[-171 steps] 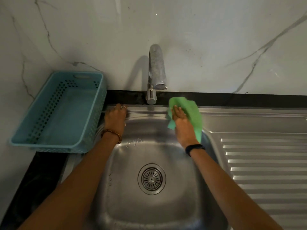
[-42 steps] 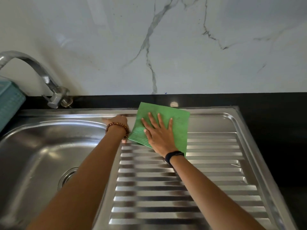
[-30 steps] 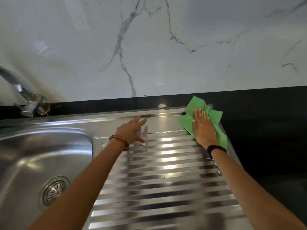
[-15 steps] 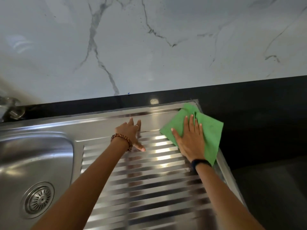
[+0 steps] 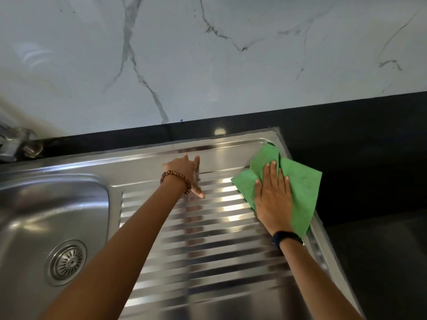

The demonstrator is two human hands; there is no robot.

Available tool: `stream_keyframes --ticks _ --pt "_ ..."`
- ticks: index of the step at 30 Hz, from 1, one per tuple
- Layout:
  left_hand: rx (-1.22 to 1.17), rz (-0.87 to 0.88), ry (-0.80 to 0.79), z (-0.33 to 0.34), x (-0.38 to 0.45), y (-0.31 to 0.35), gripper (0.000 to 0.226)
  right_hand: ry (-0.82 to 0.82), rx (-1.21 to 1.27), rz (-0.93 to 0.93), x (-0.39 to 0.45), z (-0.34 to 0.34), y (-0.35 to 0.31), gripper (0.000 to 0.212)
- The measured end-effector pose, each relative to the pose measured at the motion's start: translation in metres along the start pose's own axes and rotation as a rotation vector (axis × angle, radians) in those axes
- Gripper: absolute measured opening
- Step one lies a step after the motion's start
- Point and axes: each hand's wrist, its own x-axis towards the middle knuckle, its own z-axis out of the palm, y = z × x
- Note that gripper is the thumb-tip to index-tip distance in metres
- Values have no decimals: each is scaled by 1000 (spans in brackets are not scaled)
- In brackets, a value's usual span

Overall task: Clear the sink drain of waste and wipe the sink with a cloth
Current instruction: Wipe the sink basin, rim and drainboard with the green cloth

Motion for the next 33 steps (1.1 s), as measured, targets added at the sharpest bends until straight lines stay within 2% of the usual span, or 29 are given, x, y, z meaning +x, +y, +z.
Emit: stream_keyframes --ticks 8,13,17,20,23,25,28,30,33 --pt "30 -17 29 3 6 1 113 -60 -61 16 75 5 -18 68" --pt "-47 -11 52 7 -3 -1 110 -91 -30 -25 75 3 -15 82" --pt "-281 35 262 36 -25 -18 94 -97 -23 -61 59 2 -13 66" --pt "-475 -76 388 70 -51 -46 90 -58 -39 -43 53 3 -19 53" --pt "-594 -278 399 100 -82 -80 92 -48 -47 -50 49 7 -40 51" --pt "-756 -345 390 115 -99 -93 84 -54 -48 -89 42 14 -62 52" --pt "-1108 -278 360 133 -117 -97 59 -76 -38 -186 28 26 -106 53" --pt "-1300 -254 370 139 -126 -96 57 -114 -16 -284 17 35 -145 52" --pt "-1299 -291 428 141 -129 -98 66 -172 48 -452 0 48 -209 52"
